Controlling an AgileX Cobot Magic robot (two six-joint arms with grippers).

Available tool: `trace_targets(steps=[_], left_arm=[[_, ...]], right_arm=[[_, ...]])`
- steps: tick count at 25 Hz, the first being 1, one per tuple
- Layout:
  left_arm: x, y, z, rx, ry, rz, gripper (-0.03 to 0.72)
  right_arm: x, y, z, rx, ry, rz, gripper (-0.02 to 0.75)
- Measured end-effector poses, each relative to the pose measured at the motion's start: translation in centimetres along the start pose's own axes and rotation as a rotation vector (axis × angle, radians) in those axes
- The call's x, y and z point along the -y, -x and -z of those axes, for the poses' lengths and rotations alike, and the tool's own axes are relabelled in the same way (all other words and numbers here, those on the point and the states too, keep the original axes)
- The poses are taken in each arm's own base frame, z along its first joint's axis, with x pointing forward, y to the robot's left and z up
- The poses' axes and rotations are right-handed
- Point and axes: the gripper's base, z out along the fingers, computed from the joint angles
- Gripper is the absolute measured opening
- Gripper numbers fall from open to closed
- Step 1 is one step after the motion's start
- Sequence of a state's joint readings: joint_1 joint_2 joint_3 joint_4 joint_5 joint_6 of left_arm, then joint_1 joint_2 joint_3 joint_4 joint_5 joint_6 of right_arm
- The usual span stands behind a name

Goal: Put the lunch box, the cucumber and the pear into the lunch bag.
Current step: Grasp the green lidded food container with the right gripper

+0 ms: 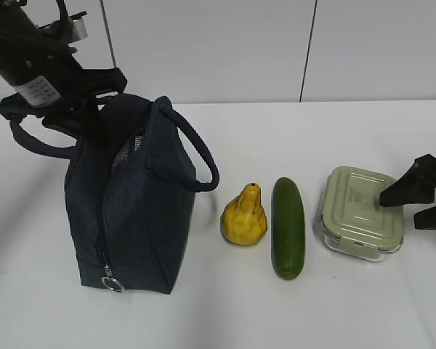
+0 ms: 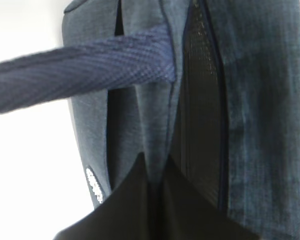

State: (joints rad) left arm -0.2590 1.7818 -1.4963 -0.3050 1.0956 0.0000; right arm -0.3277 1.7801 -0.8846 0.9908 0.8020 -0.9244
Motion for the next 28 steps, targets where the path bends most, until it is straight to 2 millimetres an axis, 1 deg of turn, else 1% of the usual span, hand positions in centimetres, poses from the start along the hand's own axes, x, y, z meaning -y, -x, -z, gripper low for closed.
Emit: trace_targets(steps=[6, 13, 20, 22, 26, 27, 28], left_arm=[[0.0, 0.0, 0.0, 0.000, 0.000, 0.000, 0.003], [0.0, 0.0, 0.0, 0.000, 0.000, 0.000, 0.003], [0.0, 0.0, 0.0, -0.001, 0.001, 0.000, 0.003], [0.0, 0.0, 0.0, -0.001, 0.001, 0.000, 0.003], [0.0, 0.0, 0.0, -0.001, 0.001, 0.000, 0.003], [0.0, 0.0, 0.0, -0.001, 0.001, 0.000, 0.003], [0.0, 0.0, 0.0, -0.002, 0.001, 0.000, 0.003]], right_arm=[[1.0, -0.2, -1.7, -0.047, 0.035, -0.043, 0.595], [1.4, 0.0, -3.3, -0.067, 0.135, -0.055, 0.592], [1.6, 0.1, -4.1, -0.047, 0.189, -0.068, 0.589], [1.6, 0.1, -4.2, -0.050, 0.205, -0.075, 0.560], [1.4, 0.2, -4.2, -0.041, 0.242, -0.101, 0.422], [1.4, 0.3, -4.2, -0.036, 0.244, -0.106, 0.396], [1.4, 0.3, -4.2, -0.033, 0.249, -0.111, 0.387]])
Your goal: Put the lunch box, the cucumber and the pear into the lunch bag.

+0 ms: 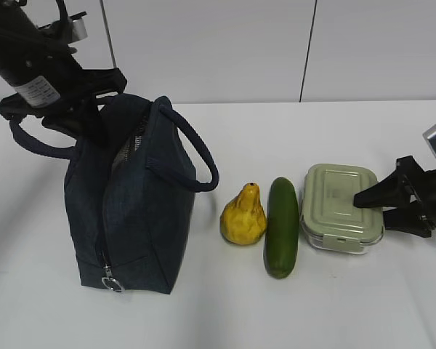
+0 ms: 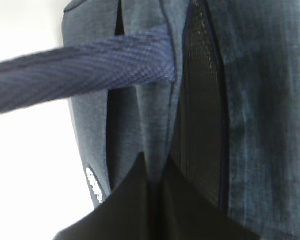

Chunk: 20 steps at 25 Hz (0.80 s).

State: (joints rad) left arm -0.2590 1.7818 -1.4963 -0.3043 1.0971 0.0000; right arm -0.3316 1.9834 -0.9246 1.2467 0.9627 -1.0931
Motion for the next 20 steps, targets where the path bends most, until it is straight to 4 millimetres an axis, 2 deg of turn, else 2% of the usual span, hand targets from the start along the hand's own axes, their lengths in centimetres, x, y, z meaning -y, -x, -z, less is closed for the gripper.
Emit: trace_targets(steps=[6, 9, 15, 17, 20], left_arm=[[0.0, 0.0, 0.0, 0.000, -0.005, 0.003, 0.003], [0.4, 0.0, 0.0, 0.000, -0.040, 0.002, 0.003], [1.2, 0.1, 0.1, 0.007, -0.135, -0.009, 0.003], [1.3, 0.1, 0.1, 0.009, -0.148, -0.015, 0.003], [1.6, 0.1, 0.1, 0.015, -0.176, -0.006, 0.003]], right_arm=[[-0.1, 0.3, -0.1, 0.000, 0.038, -0.009, 0.375], [-1.0, 1.3, 0.2, -0.005, 0.089, 0.032, 0.375], [-3.7, 4.5, 1.5, 0.121, 0.200, 0.037, 0.374], [-5.2, 4.8, 1.8, 0.156, 0.224, 0.031, 0.373], [-8.5, 4.9, 2.1, 0.194, 0.281, 0.047, 0.373]])
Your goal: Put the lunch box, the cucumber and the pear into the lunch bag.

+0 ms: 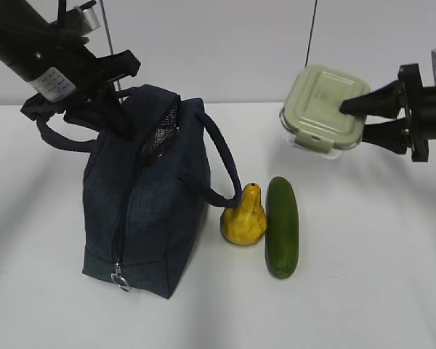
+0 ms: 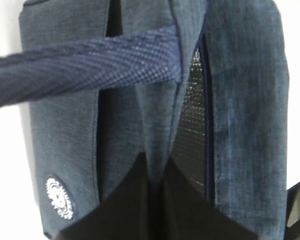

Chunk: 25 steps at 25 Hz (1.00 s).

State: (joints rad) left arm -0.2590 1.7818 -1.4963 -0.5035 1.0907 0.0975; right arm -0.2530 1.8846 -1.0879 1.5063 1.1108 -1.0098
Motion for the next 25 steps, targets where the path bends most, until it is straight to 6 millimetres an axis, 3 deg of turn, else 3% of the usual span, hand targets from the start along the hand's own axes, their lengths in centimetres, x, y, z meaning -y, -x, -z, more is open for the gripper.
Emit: trace_targets(steps=[6, 16, 21, 25], left_arm=[[0.7, 0.4, 0.0, 0.046, -0.078, 0.042, 0.002], [1.0, 0.5, 0.1, 0.056, -0.109, 0.059, 0.002], [1.0, 0.6, 0.0, 0.055, -0.112, 0.061, 0.002], [0.9, 0.6, -0.1, 0.052, -0.112, 0.063, 0.002]], right_arm=[[-5.8, -1.3, -2.9, -0.018, 0.144, 0.017, 0.373], [-12.3, -3.6, -7.8, -0.170, 0.271, 0.114, 0.372], [-12.6, -4.5, -8.5, -0.222, 0.245, 0.156, 0.372], [-10.9, -4.9, -9.3, -0.280, 0.170, 0.172, 0.372]])
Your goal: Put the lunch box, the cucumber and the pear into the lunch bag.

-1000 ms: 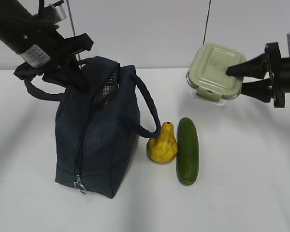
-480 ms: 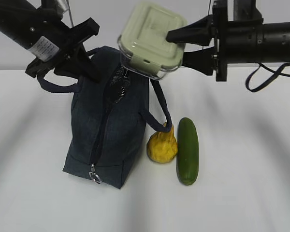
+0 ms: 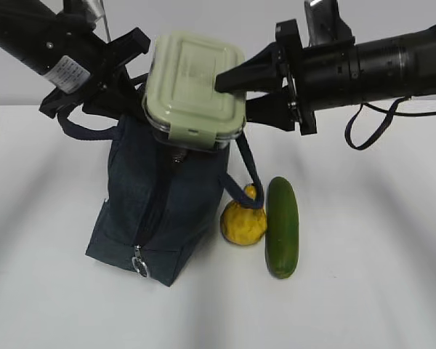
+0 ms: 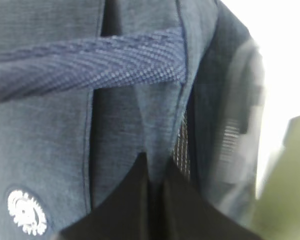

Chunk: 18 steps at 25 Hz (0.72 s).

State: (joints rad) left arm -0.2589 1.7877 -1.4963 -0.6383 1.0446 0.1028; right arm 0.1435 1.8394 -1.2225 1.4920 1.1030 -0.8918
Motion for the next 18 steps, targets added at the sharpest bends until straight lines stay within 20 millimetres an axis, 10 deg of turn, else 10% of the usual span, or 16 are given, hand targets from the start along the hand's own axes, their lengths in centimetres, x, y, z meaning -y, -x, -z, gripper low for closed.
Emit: trace_targets(steps=[18], left_arm=[[0.2, 0.1, -0.2, 0.012, -0.022, 0.014, 0.002]], right_arm=[[4.0, -1.5, -1.8, -0.173, -0.283, -0.102, 0.372]])
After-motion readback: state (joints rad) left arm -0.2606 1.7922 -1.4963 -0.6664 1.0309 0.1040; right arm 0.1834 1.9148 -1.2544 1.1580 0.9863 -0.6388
